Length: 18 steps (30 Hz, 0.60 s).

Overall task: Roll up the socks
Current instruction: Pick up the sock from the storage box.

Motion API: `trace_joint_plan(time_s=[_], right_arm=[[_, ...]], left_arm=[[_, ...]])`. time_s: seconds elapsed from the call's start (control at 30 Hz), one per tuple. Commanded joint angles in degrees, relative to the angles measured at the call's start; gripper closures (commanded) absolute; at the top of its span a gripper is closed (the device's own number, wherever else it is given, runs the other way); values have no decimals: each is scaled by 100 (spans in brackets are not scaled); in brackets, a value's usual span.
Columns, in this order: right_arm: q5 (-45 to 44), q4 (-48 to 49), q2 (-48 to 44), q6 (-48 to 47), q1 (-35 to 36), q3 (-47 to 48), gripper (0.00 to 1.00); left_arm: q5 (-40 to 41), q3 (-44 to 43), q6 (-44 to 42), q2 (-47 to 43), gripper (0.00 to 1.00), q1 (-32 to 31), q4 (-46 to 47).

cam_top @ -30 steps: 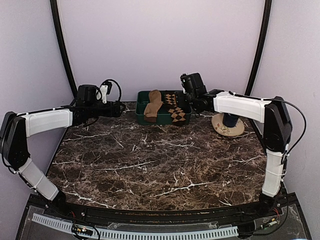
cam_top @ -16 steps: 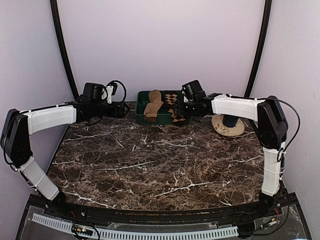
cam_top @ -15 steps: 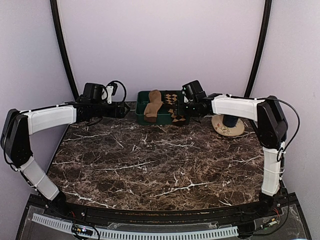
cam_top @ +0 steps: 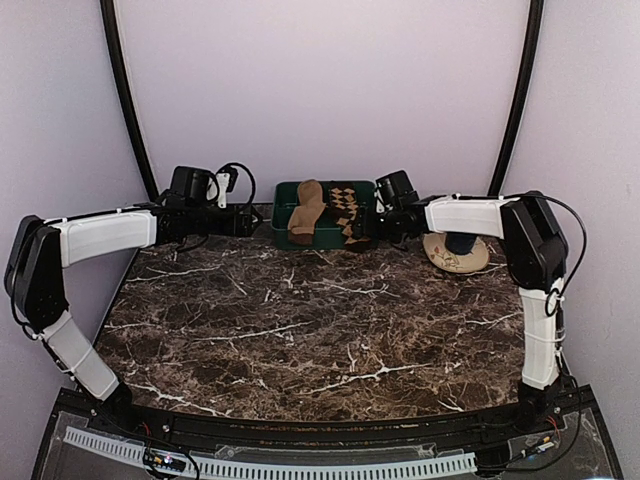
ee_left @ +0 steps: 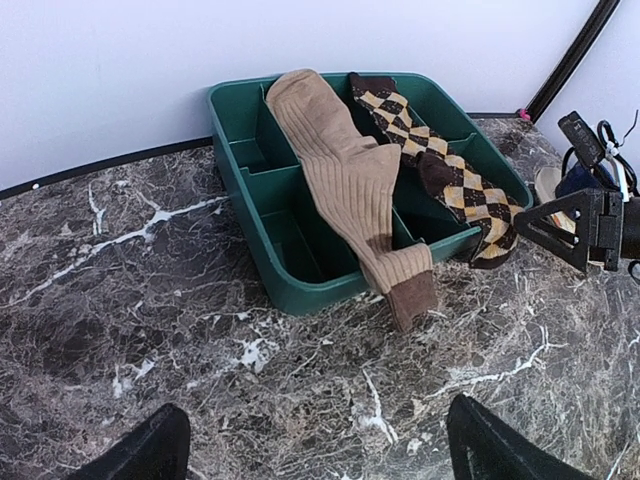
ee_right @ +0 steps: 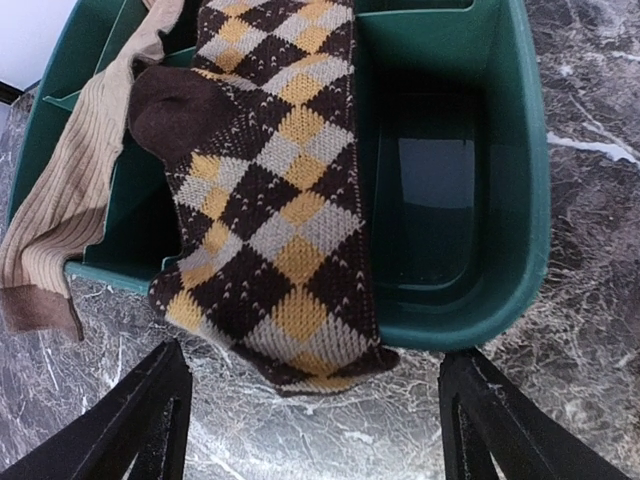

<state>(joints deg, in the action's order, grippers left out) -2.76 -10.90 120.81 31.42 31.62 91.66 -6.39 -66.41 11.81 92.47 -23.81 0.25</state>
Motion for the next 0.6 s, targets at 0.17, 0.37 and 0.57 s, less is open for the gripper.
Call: trace_joint_plan(time_s=[0.17,0.37,0.57], right_arm=[[425,328,388,32,-112,131,21],[630,436,531,22,-161,161,22],[862,577,660,40,-196,235,24]], left_arm=[[111,-214,7,22,9,-49,-11],[150,-223,23,61,9,-51,36],[206,-199,-39,71,9,-53,62]])
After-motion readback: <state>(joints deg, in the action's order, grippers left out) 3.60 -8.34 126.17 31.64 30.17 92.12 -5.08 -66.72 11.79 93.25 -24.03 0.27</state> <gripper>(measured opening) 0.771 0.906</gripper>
